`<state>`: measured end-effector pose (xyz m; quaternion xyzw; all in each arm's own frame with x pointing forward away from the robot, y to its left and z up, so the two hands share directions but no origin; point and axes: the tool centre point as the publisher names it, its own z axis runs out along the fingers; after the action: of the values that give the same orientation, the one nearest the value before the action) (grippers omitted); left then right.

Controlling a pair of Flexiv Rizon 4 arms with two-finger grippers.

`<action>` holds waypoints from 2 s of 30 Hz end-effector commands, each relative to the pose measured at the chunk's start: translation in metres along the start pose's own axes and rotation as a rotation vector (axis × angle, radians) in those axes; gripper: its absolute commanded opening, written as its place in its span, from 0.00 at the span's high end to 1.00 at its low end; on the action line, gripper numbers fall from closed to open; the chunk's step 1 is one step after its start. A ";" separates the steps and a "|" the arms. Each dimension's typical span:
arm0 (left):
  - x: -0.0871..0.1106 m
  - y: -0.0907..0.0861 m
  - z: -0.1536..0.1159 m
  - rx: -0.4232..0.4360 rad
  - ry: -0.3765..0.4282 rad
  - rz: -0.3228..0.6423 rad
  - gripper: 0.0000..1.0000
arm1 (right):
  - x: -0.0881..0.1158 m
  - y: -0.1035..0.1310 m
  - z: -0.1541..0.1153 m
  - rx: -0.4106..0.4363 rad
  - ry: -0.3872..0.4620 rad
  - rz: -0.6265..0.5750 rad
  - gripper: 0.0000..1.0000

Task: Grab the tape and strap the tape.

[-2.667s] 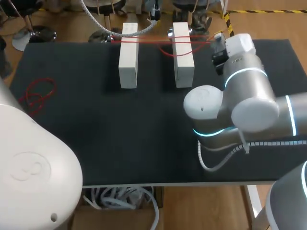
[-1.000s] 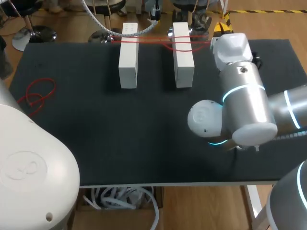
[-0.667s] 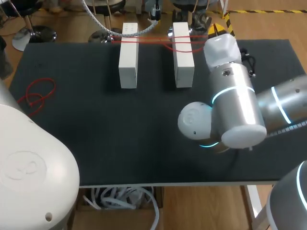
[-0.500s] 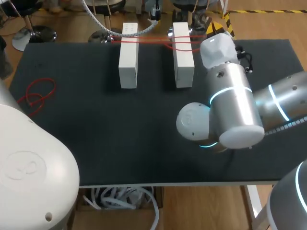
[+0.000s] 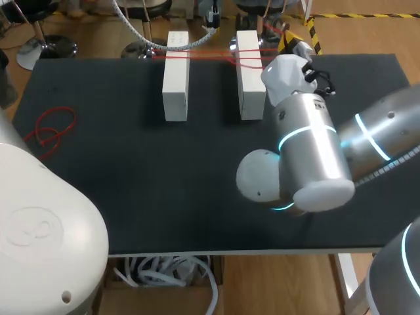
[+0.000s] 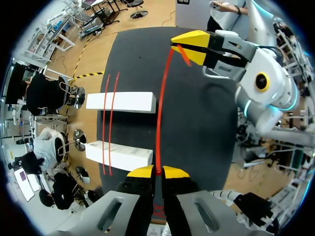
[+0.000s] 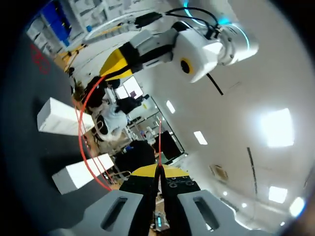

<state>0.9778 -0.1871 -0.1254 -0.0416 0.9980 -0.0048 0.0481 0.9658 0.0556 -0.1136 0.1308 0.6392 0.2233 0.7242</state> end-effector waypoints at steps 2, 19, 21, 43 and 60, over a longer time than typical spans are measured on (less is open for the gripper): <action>0.000 0.000 -0.001 -0.003 0.001 -0.001 1.00 | 0.002 0.018 -0.007 0.124 -0.007 -0.060 1.00; 0.000 0.000 -0.001 -0.003 0.001 -0.001 1.00 | 0.013 0.024 -0.006 0.178 0.016 -0.115 1.00; 0.000 0.000 -0.001 -0.003 0.001 -0.001 1.00 | 0.016 0.027 -0.005 0.195 0.023 -0.126 1.00; 0.000 0.000 -0.001 -0.003 0.001 -0.001 1.00 | 0.050 0.048 0.003 0.245 0.043 -0.203 1.00; 0.000 0.000 -0.001 -0.003 0.001 -0.001 1.00 | 0.055 0.062 0.010 0.222 0.049 -0.226 1.00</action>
<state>0.9778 -0.1871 -0.1255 -0.0417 0.9980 -0.0048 0.0480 0.9677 0.1346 -0.1319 0.1319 0.6875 0.0735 0.7103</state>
